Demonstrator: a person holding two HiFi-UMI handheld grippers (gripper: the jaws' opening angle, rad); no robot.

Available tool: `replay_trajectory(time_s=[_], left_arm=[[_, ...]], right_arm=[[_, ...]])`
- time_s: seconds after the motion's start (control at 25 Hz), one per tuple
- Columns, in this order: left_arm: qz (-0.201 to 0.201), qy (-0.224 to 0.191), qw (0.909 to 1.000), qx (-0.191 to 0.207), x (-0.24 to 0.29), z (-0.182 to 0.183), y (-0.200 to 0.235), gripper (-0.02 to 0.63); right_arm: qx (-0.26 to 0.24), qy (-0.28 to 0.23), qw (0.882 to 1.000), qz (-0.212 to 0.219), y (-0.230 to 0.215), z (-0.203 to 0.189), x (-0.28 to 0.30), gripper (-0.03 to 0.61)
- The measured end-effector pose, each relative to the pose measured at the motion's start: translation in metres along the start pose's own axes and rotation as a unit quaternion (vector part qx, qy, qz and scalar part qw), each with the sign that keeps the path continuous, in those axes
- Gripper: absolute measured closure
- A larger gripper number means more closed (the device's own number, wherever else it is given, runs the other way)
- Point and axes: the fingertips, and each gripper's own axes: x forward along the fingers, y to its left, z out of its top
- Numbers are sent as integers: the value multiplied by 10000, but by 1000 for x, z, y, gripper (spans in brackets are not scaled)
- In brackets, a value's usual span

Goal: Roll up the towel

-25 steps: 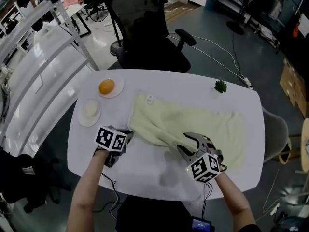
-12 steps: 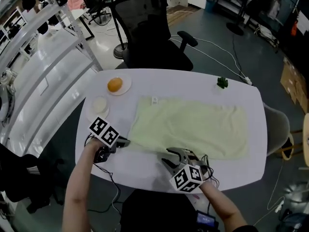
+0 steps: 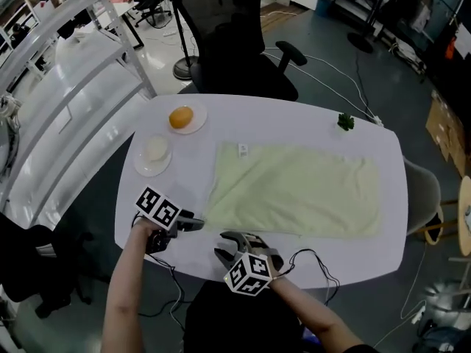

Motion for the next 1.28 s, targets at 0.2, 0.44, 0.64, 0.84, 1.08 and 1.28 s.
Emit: replay_trajectory(time_s=[0.2,0.44,0.64,0.84,1.08,1.28], left_arm=[[-61,-1638,9857,-398,-43,2,-2,313],[332,-2738,9565,-955,-73,-30,6,379],[721,-2964,9472,-986,-77,-47,10,399],[858,-3157,9382,-1127,-76,-48,12,433],[1133,-3063,9428,-674,-72,-26,9,456],[1342,-3062,9422,-229,-69,8,3,494]], right_arm=[[110,119,9998,114,-6,14,36,385],[572,540,9966,231,-18,5,73,385],[579,688,9957,206,-27,1,81,436],[448,641,9968,190,-33,8,68,549],[1016,56,9947,124,-67,33,15,551],[1566,-331,9866,-304,-130,34,-44,551]])
